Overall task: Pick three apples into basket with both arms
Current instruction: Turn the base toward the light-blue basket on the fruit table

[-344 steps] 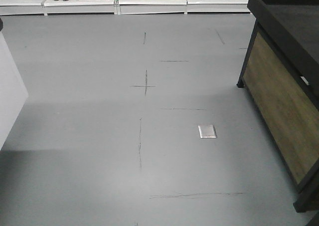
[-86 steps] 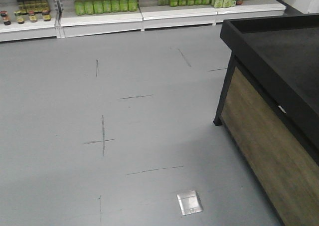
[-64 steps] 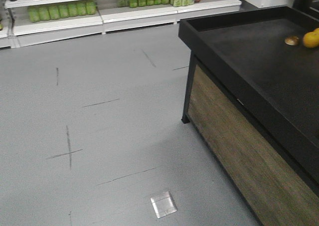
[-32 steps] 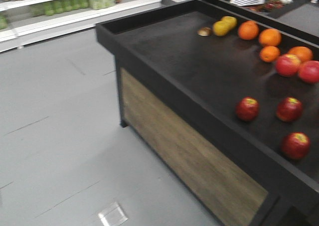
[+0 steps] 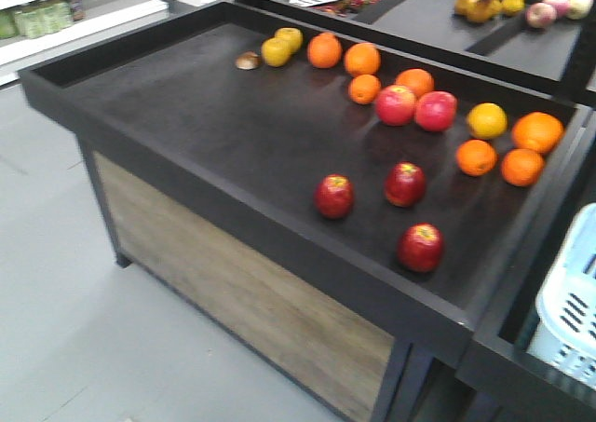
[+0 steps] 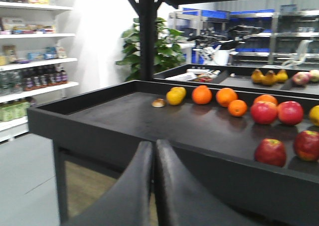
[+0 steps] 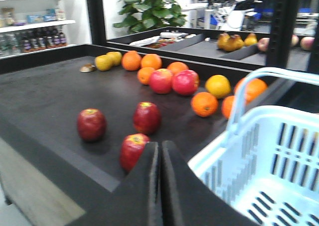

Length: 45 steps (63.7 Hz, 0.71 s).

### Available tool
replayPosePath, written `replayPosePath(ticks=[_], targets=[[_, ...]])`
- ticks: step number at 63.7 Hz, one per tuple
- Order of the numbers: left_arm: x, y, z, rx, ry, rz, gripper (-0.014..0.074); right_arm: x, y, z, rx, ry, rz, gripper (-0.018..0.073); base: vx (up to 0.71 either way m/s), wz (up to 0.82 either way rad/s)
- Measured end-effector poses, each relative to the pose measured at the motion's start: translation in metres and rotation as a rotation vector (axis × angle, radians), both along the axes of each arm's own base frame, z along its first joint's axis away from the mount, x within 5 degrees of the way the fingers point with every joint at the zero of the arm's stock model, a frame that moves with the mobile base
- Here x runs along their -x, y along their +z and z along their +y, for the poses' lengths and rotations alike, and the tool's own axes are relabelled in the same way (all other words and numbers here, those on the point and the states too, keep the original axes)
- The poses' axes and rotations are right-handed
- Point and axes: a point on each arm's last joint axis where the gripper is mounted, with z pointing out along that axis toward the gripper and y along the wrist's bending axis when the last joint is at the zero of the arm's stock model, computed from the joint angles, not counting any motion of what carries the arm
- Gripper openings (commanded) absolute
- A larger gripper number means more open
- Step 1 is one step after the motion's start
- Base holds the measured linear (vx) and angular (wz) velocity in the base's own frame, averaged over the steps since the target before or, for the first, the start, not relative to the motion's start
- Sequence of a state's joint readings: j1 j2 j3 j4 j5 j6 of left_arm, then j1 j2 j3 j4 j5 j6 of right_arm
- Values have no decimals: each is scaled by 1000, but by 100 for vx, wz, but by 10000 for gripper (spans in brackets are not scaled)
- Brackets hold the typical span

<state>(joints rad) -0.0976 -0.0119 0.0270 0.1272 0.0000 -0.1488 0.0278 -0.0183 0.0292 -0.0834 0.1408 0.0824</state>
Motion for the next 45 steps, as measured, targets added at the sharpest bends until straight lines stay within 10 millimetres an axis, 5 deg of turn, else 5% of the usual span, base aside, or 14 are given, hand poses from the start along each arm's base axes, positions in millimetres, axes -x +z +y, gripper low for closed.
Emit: replayPosePath(ticks=[45], targets=[[0, 0, 0, 0, 0, 0, -6, 0, 0, 0, 0, 0, 0, -9, 8, -44]])
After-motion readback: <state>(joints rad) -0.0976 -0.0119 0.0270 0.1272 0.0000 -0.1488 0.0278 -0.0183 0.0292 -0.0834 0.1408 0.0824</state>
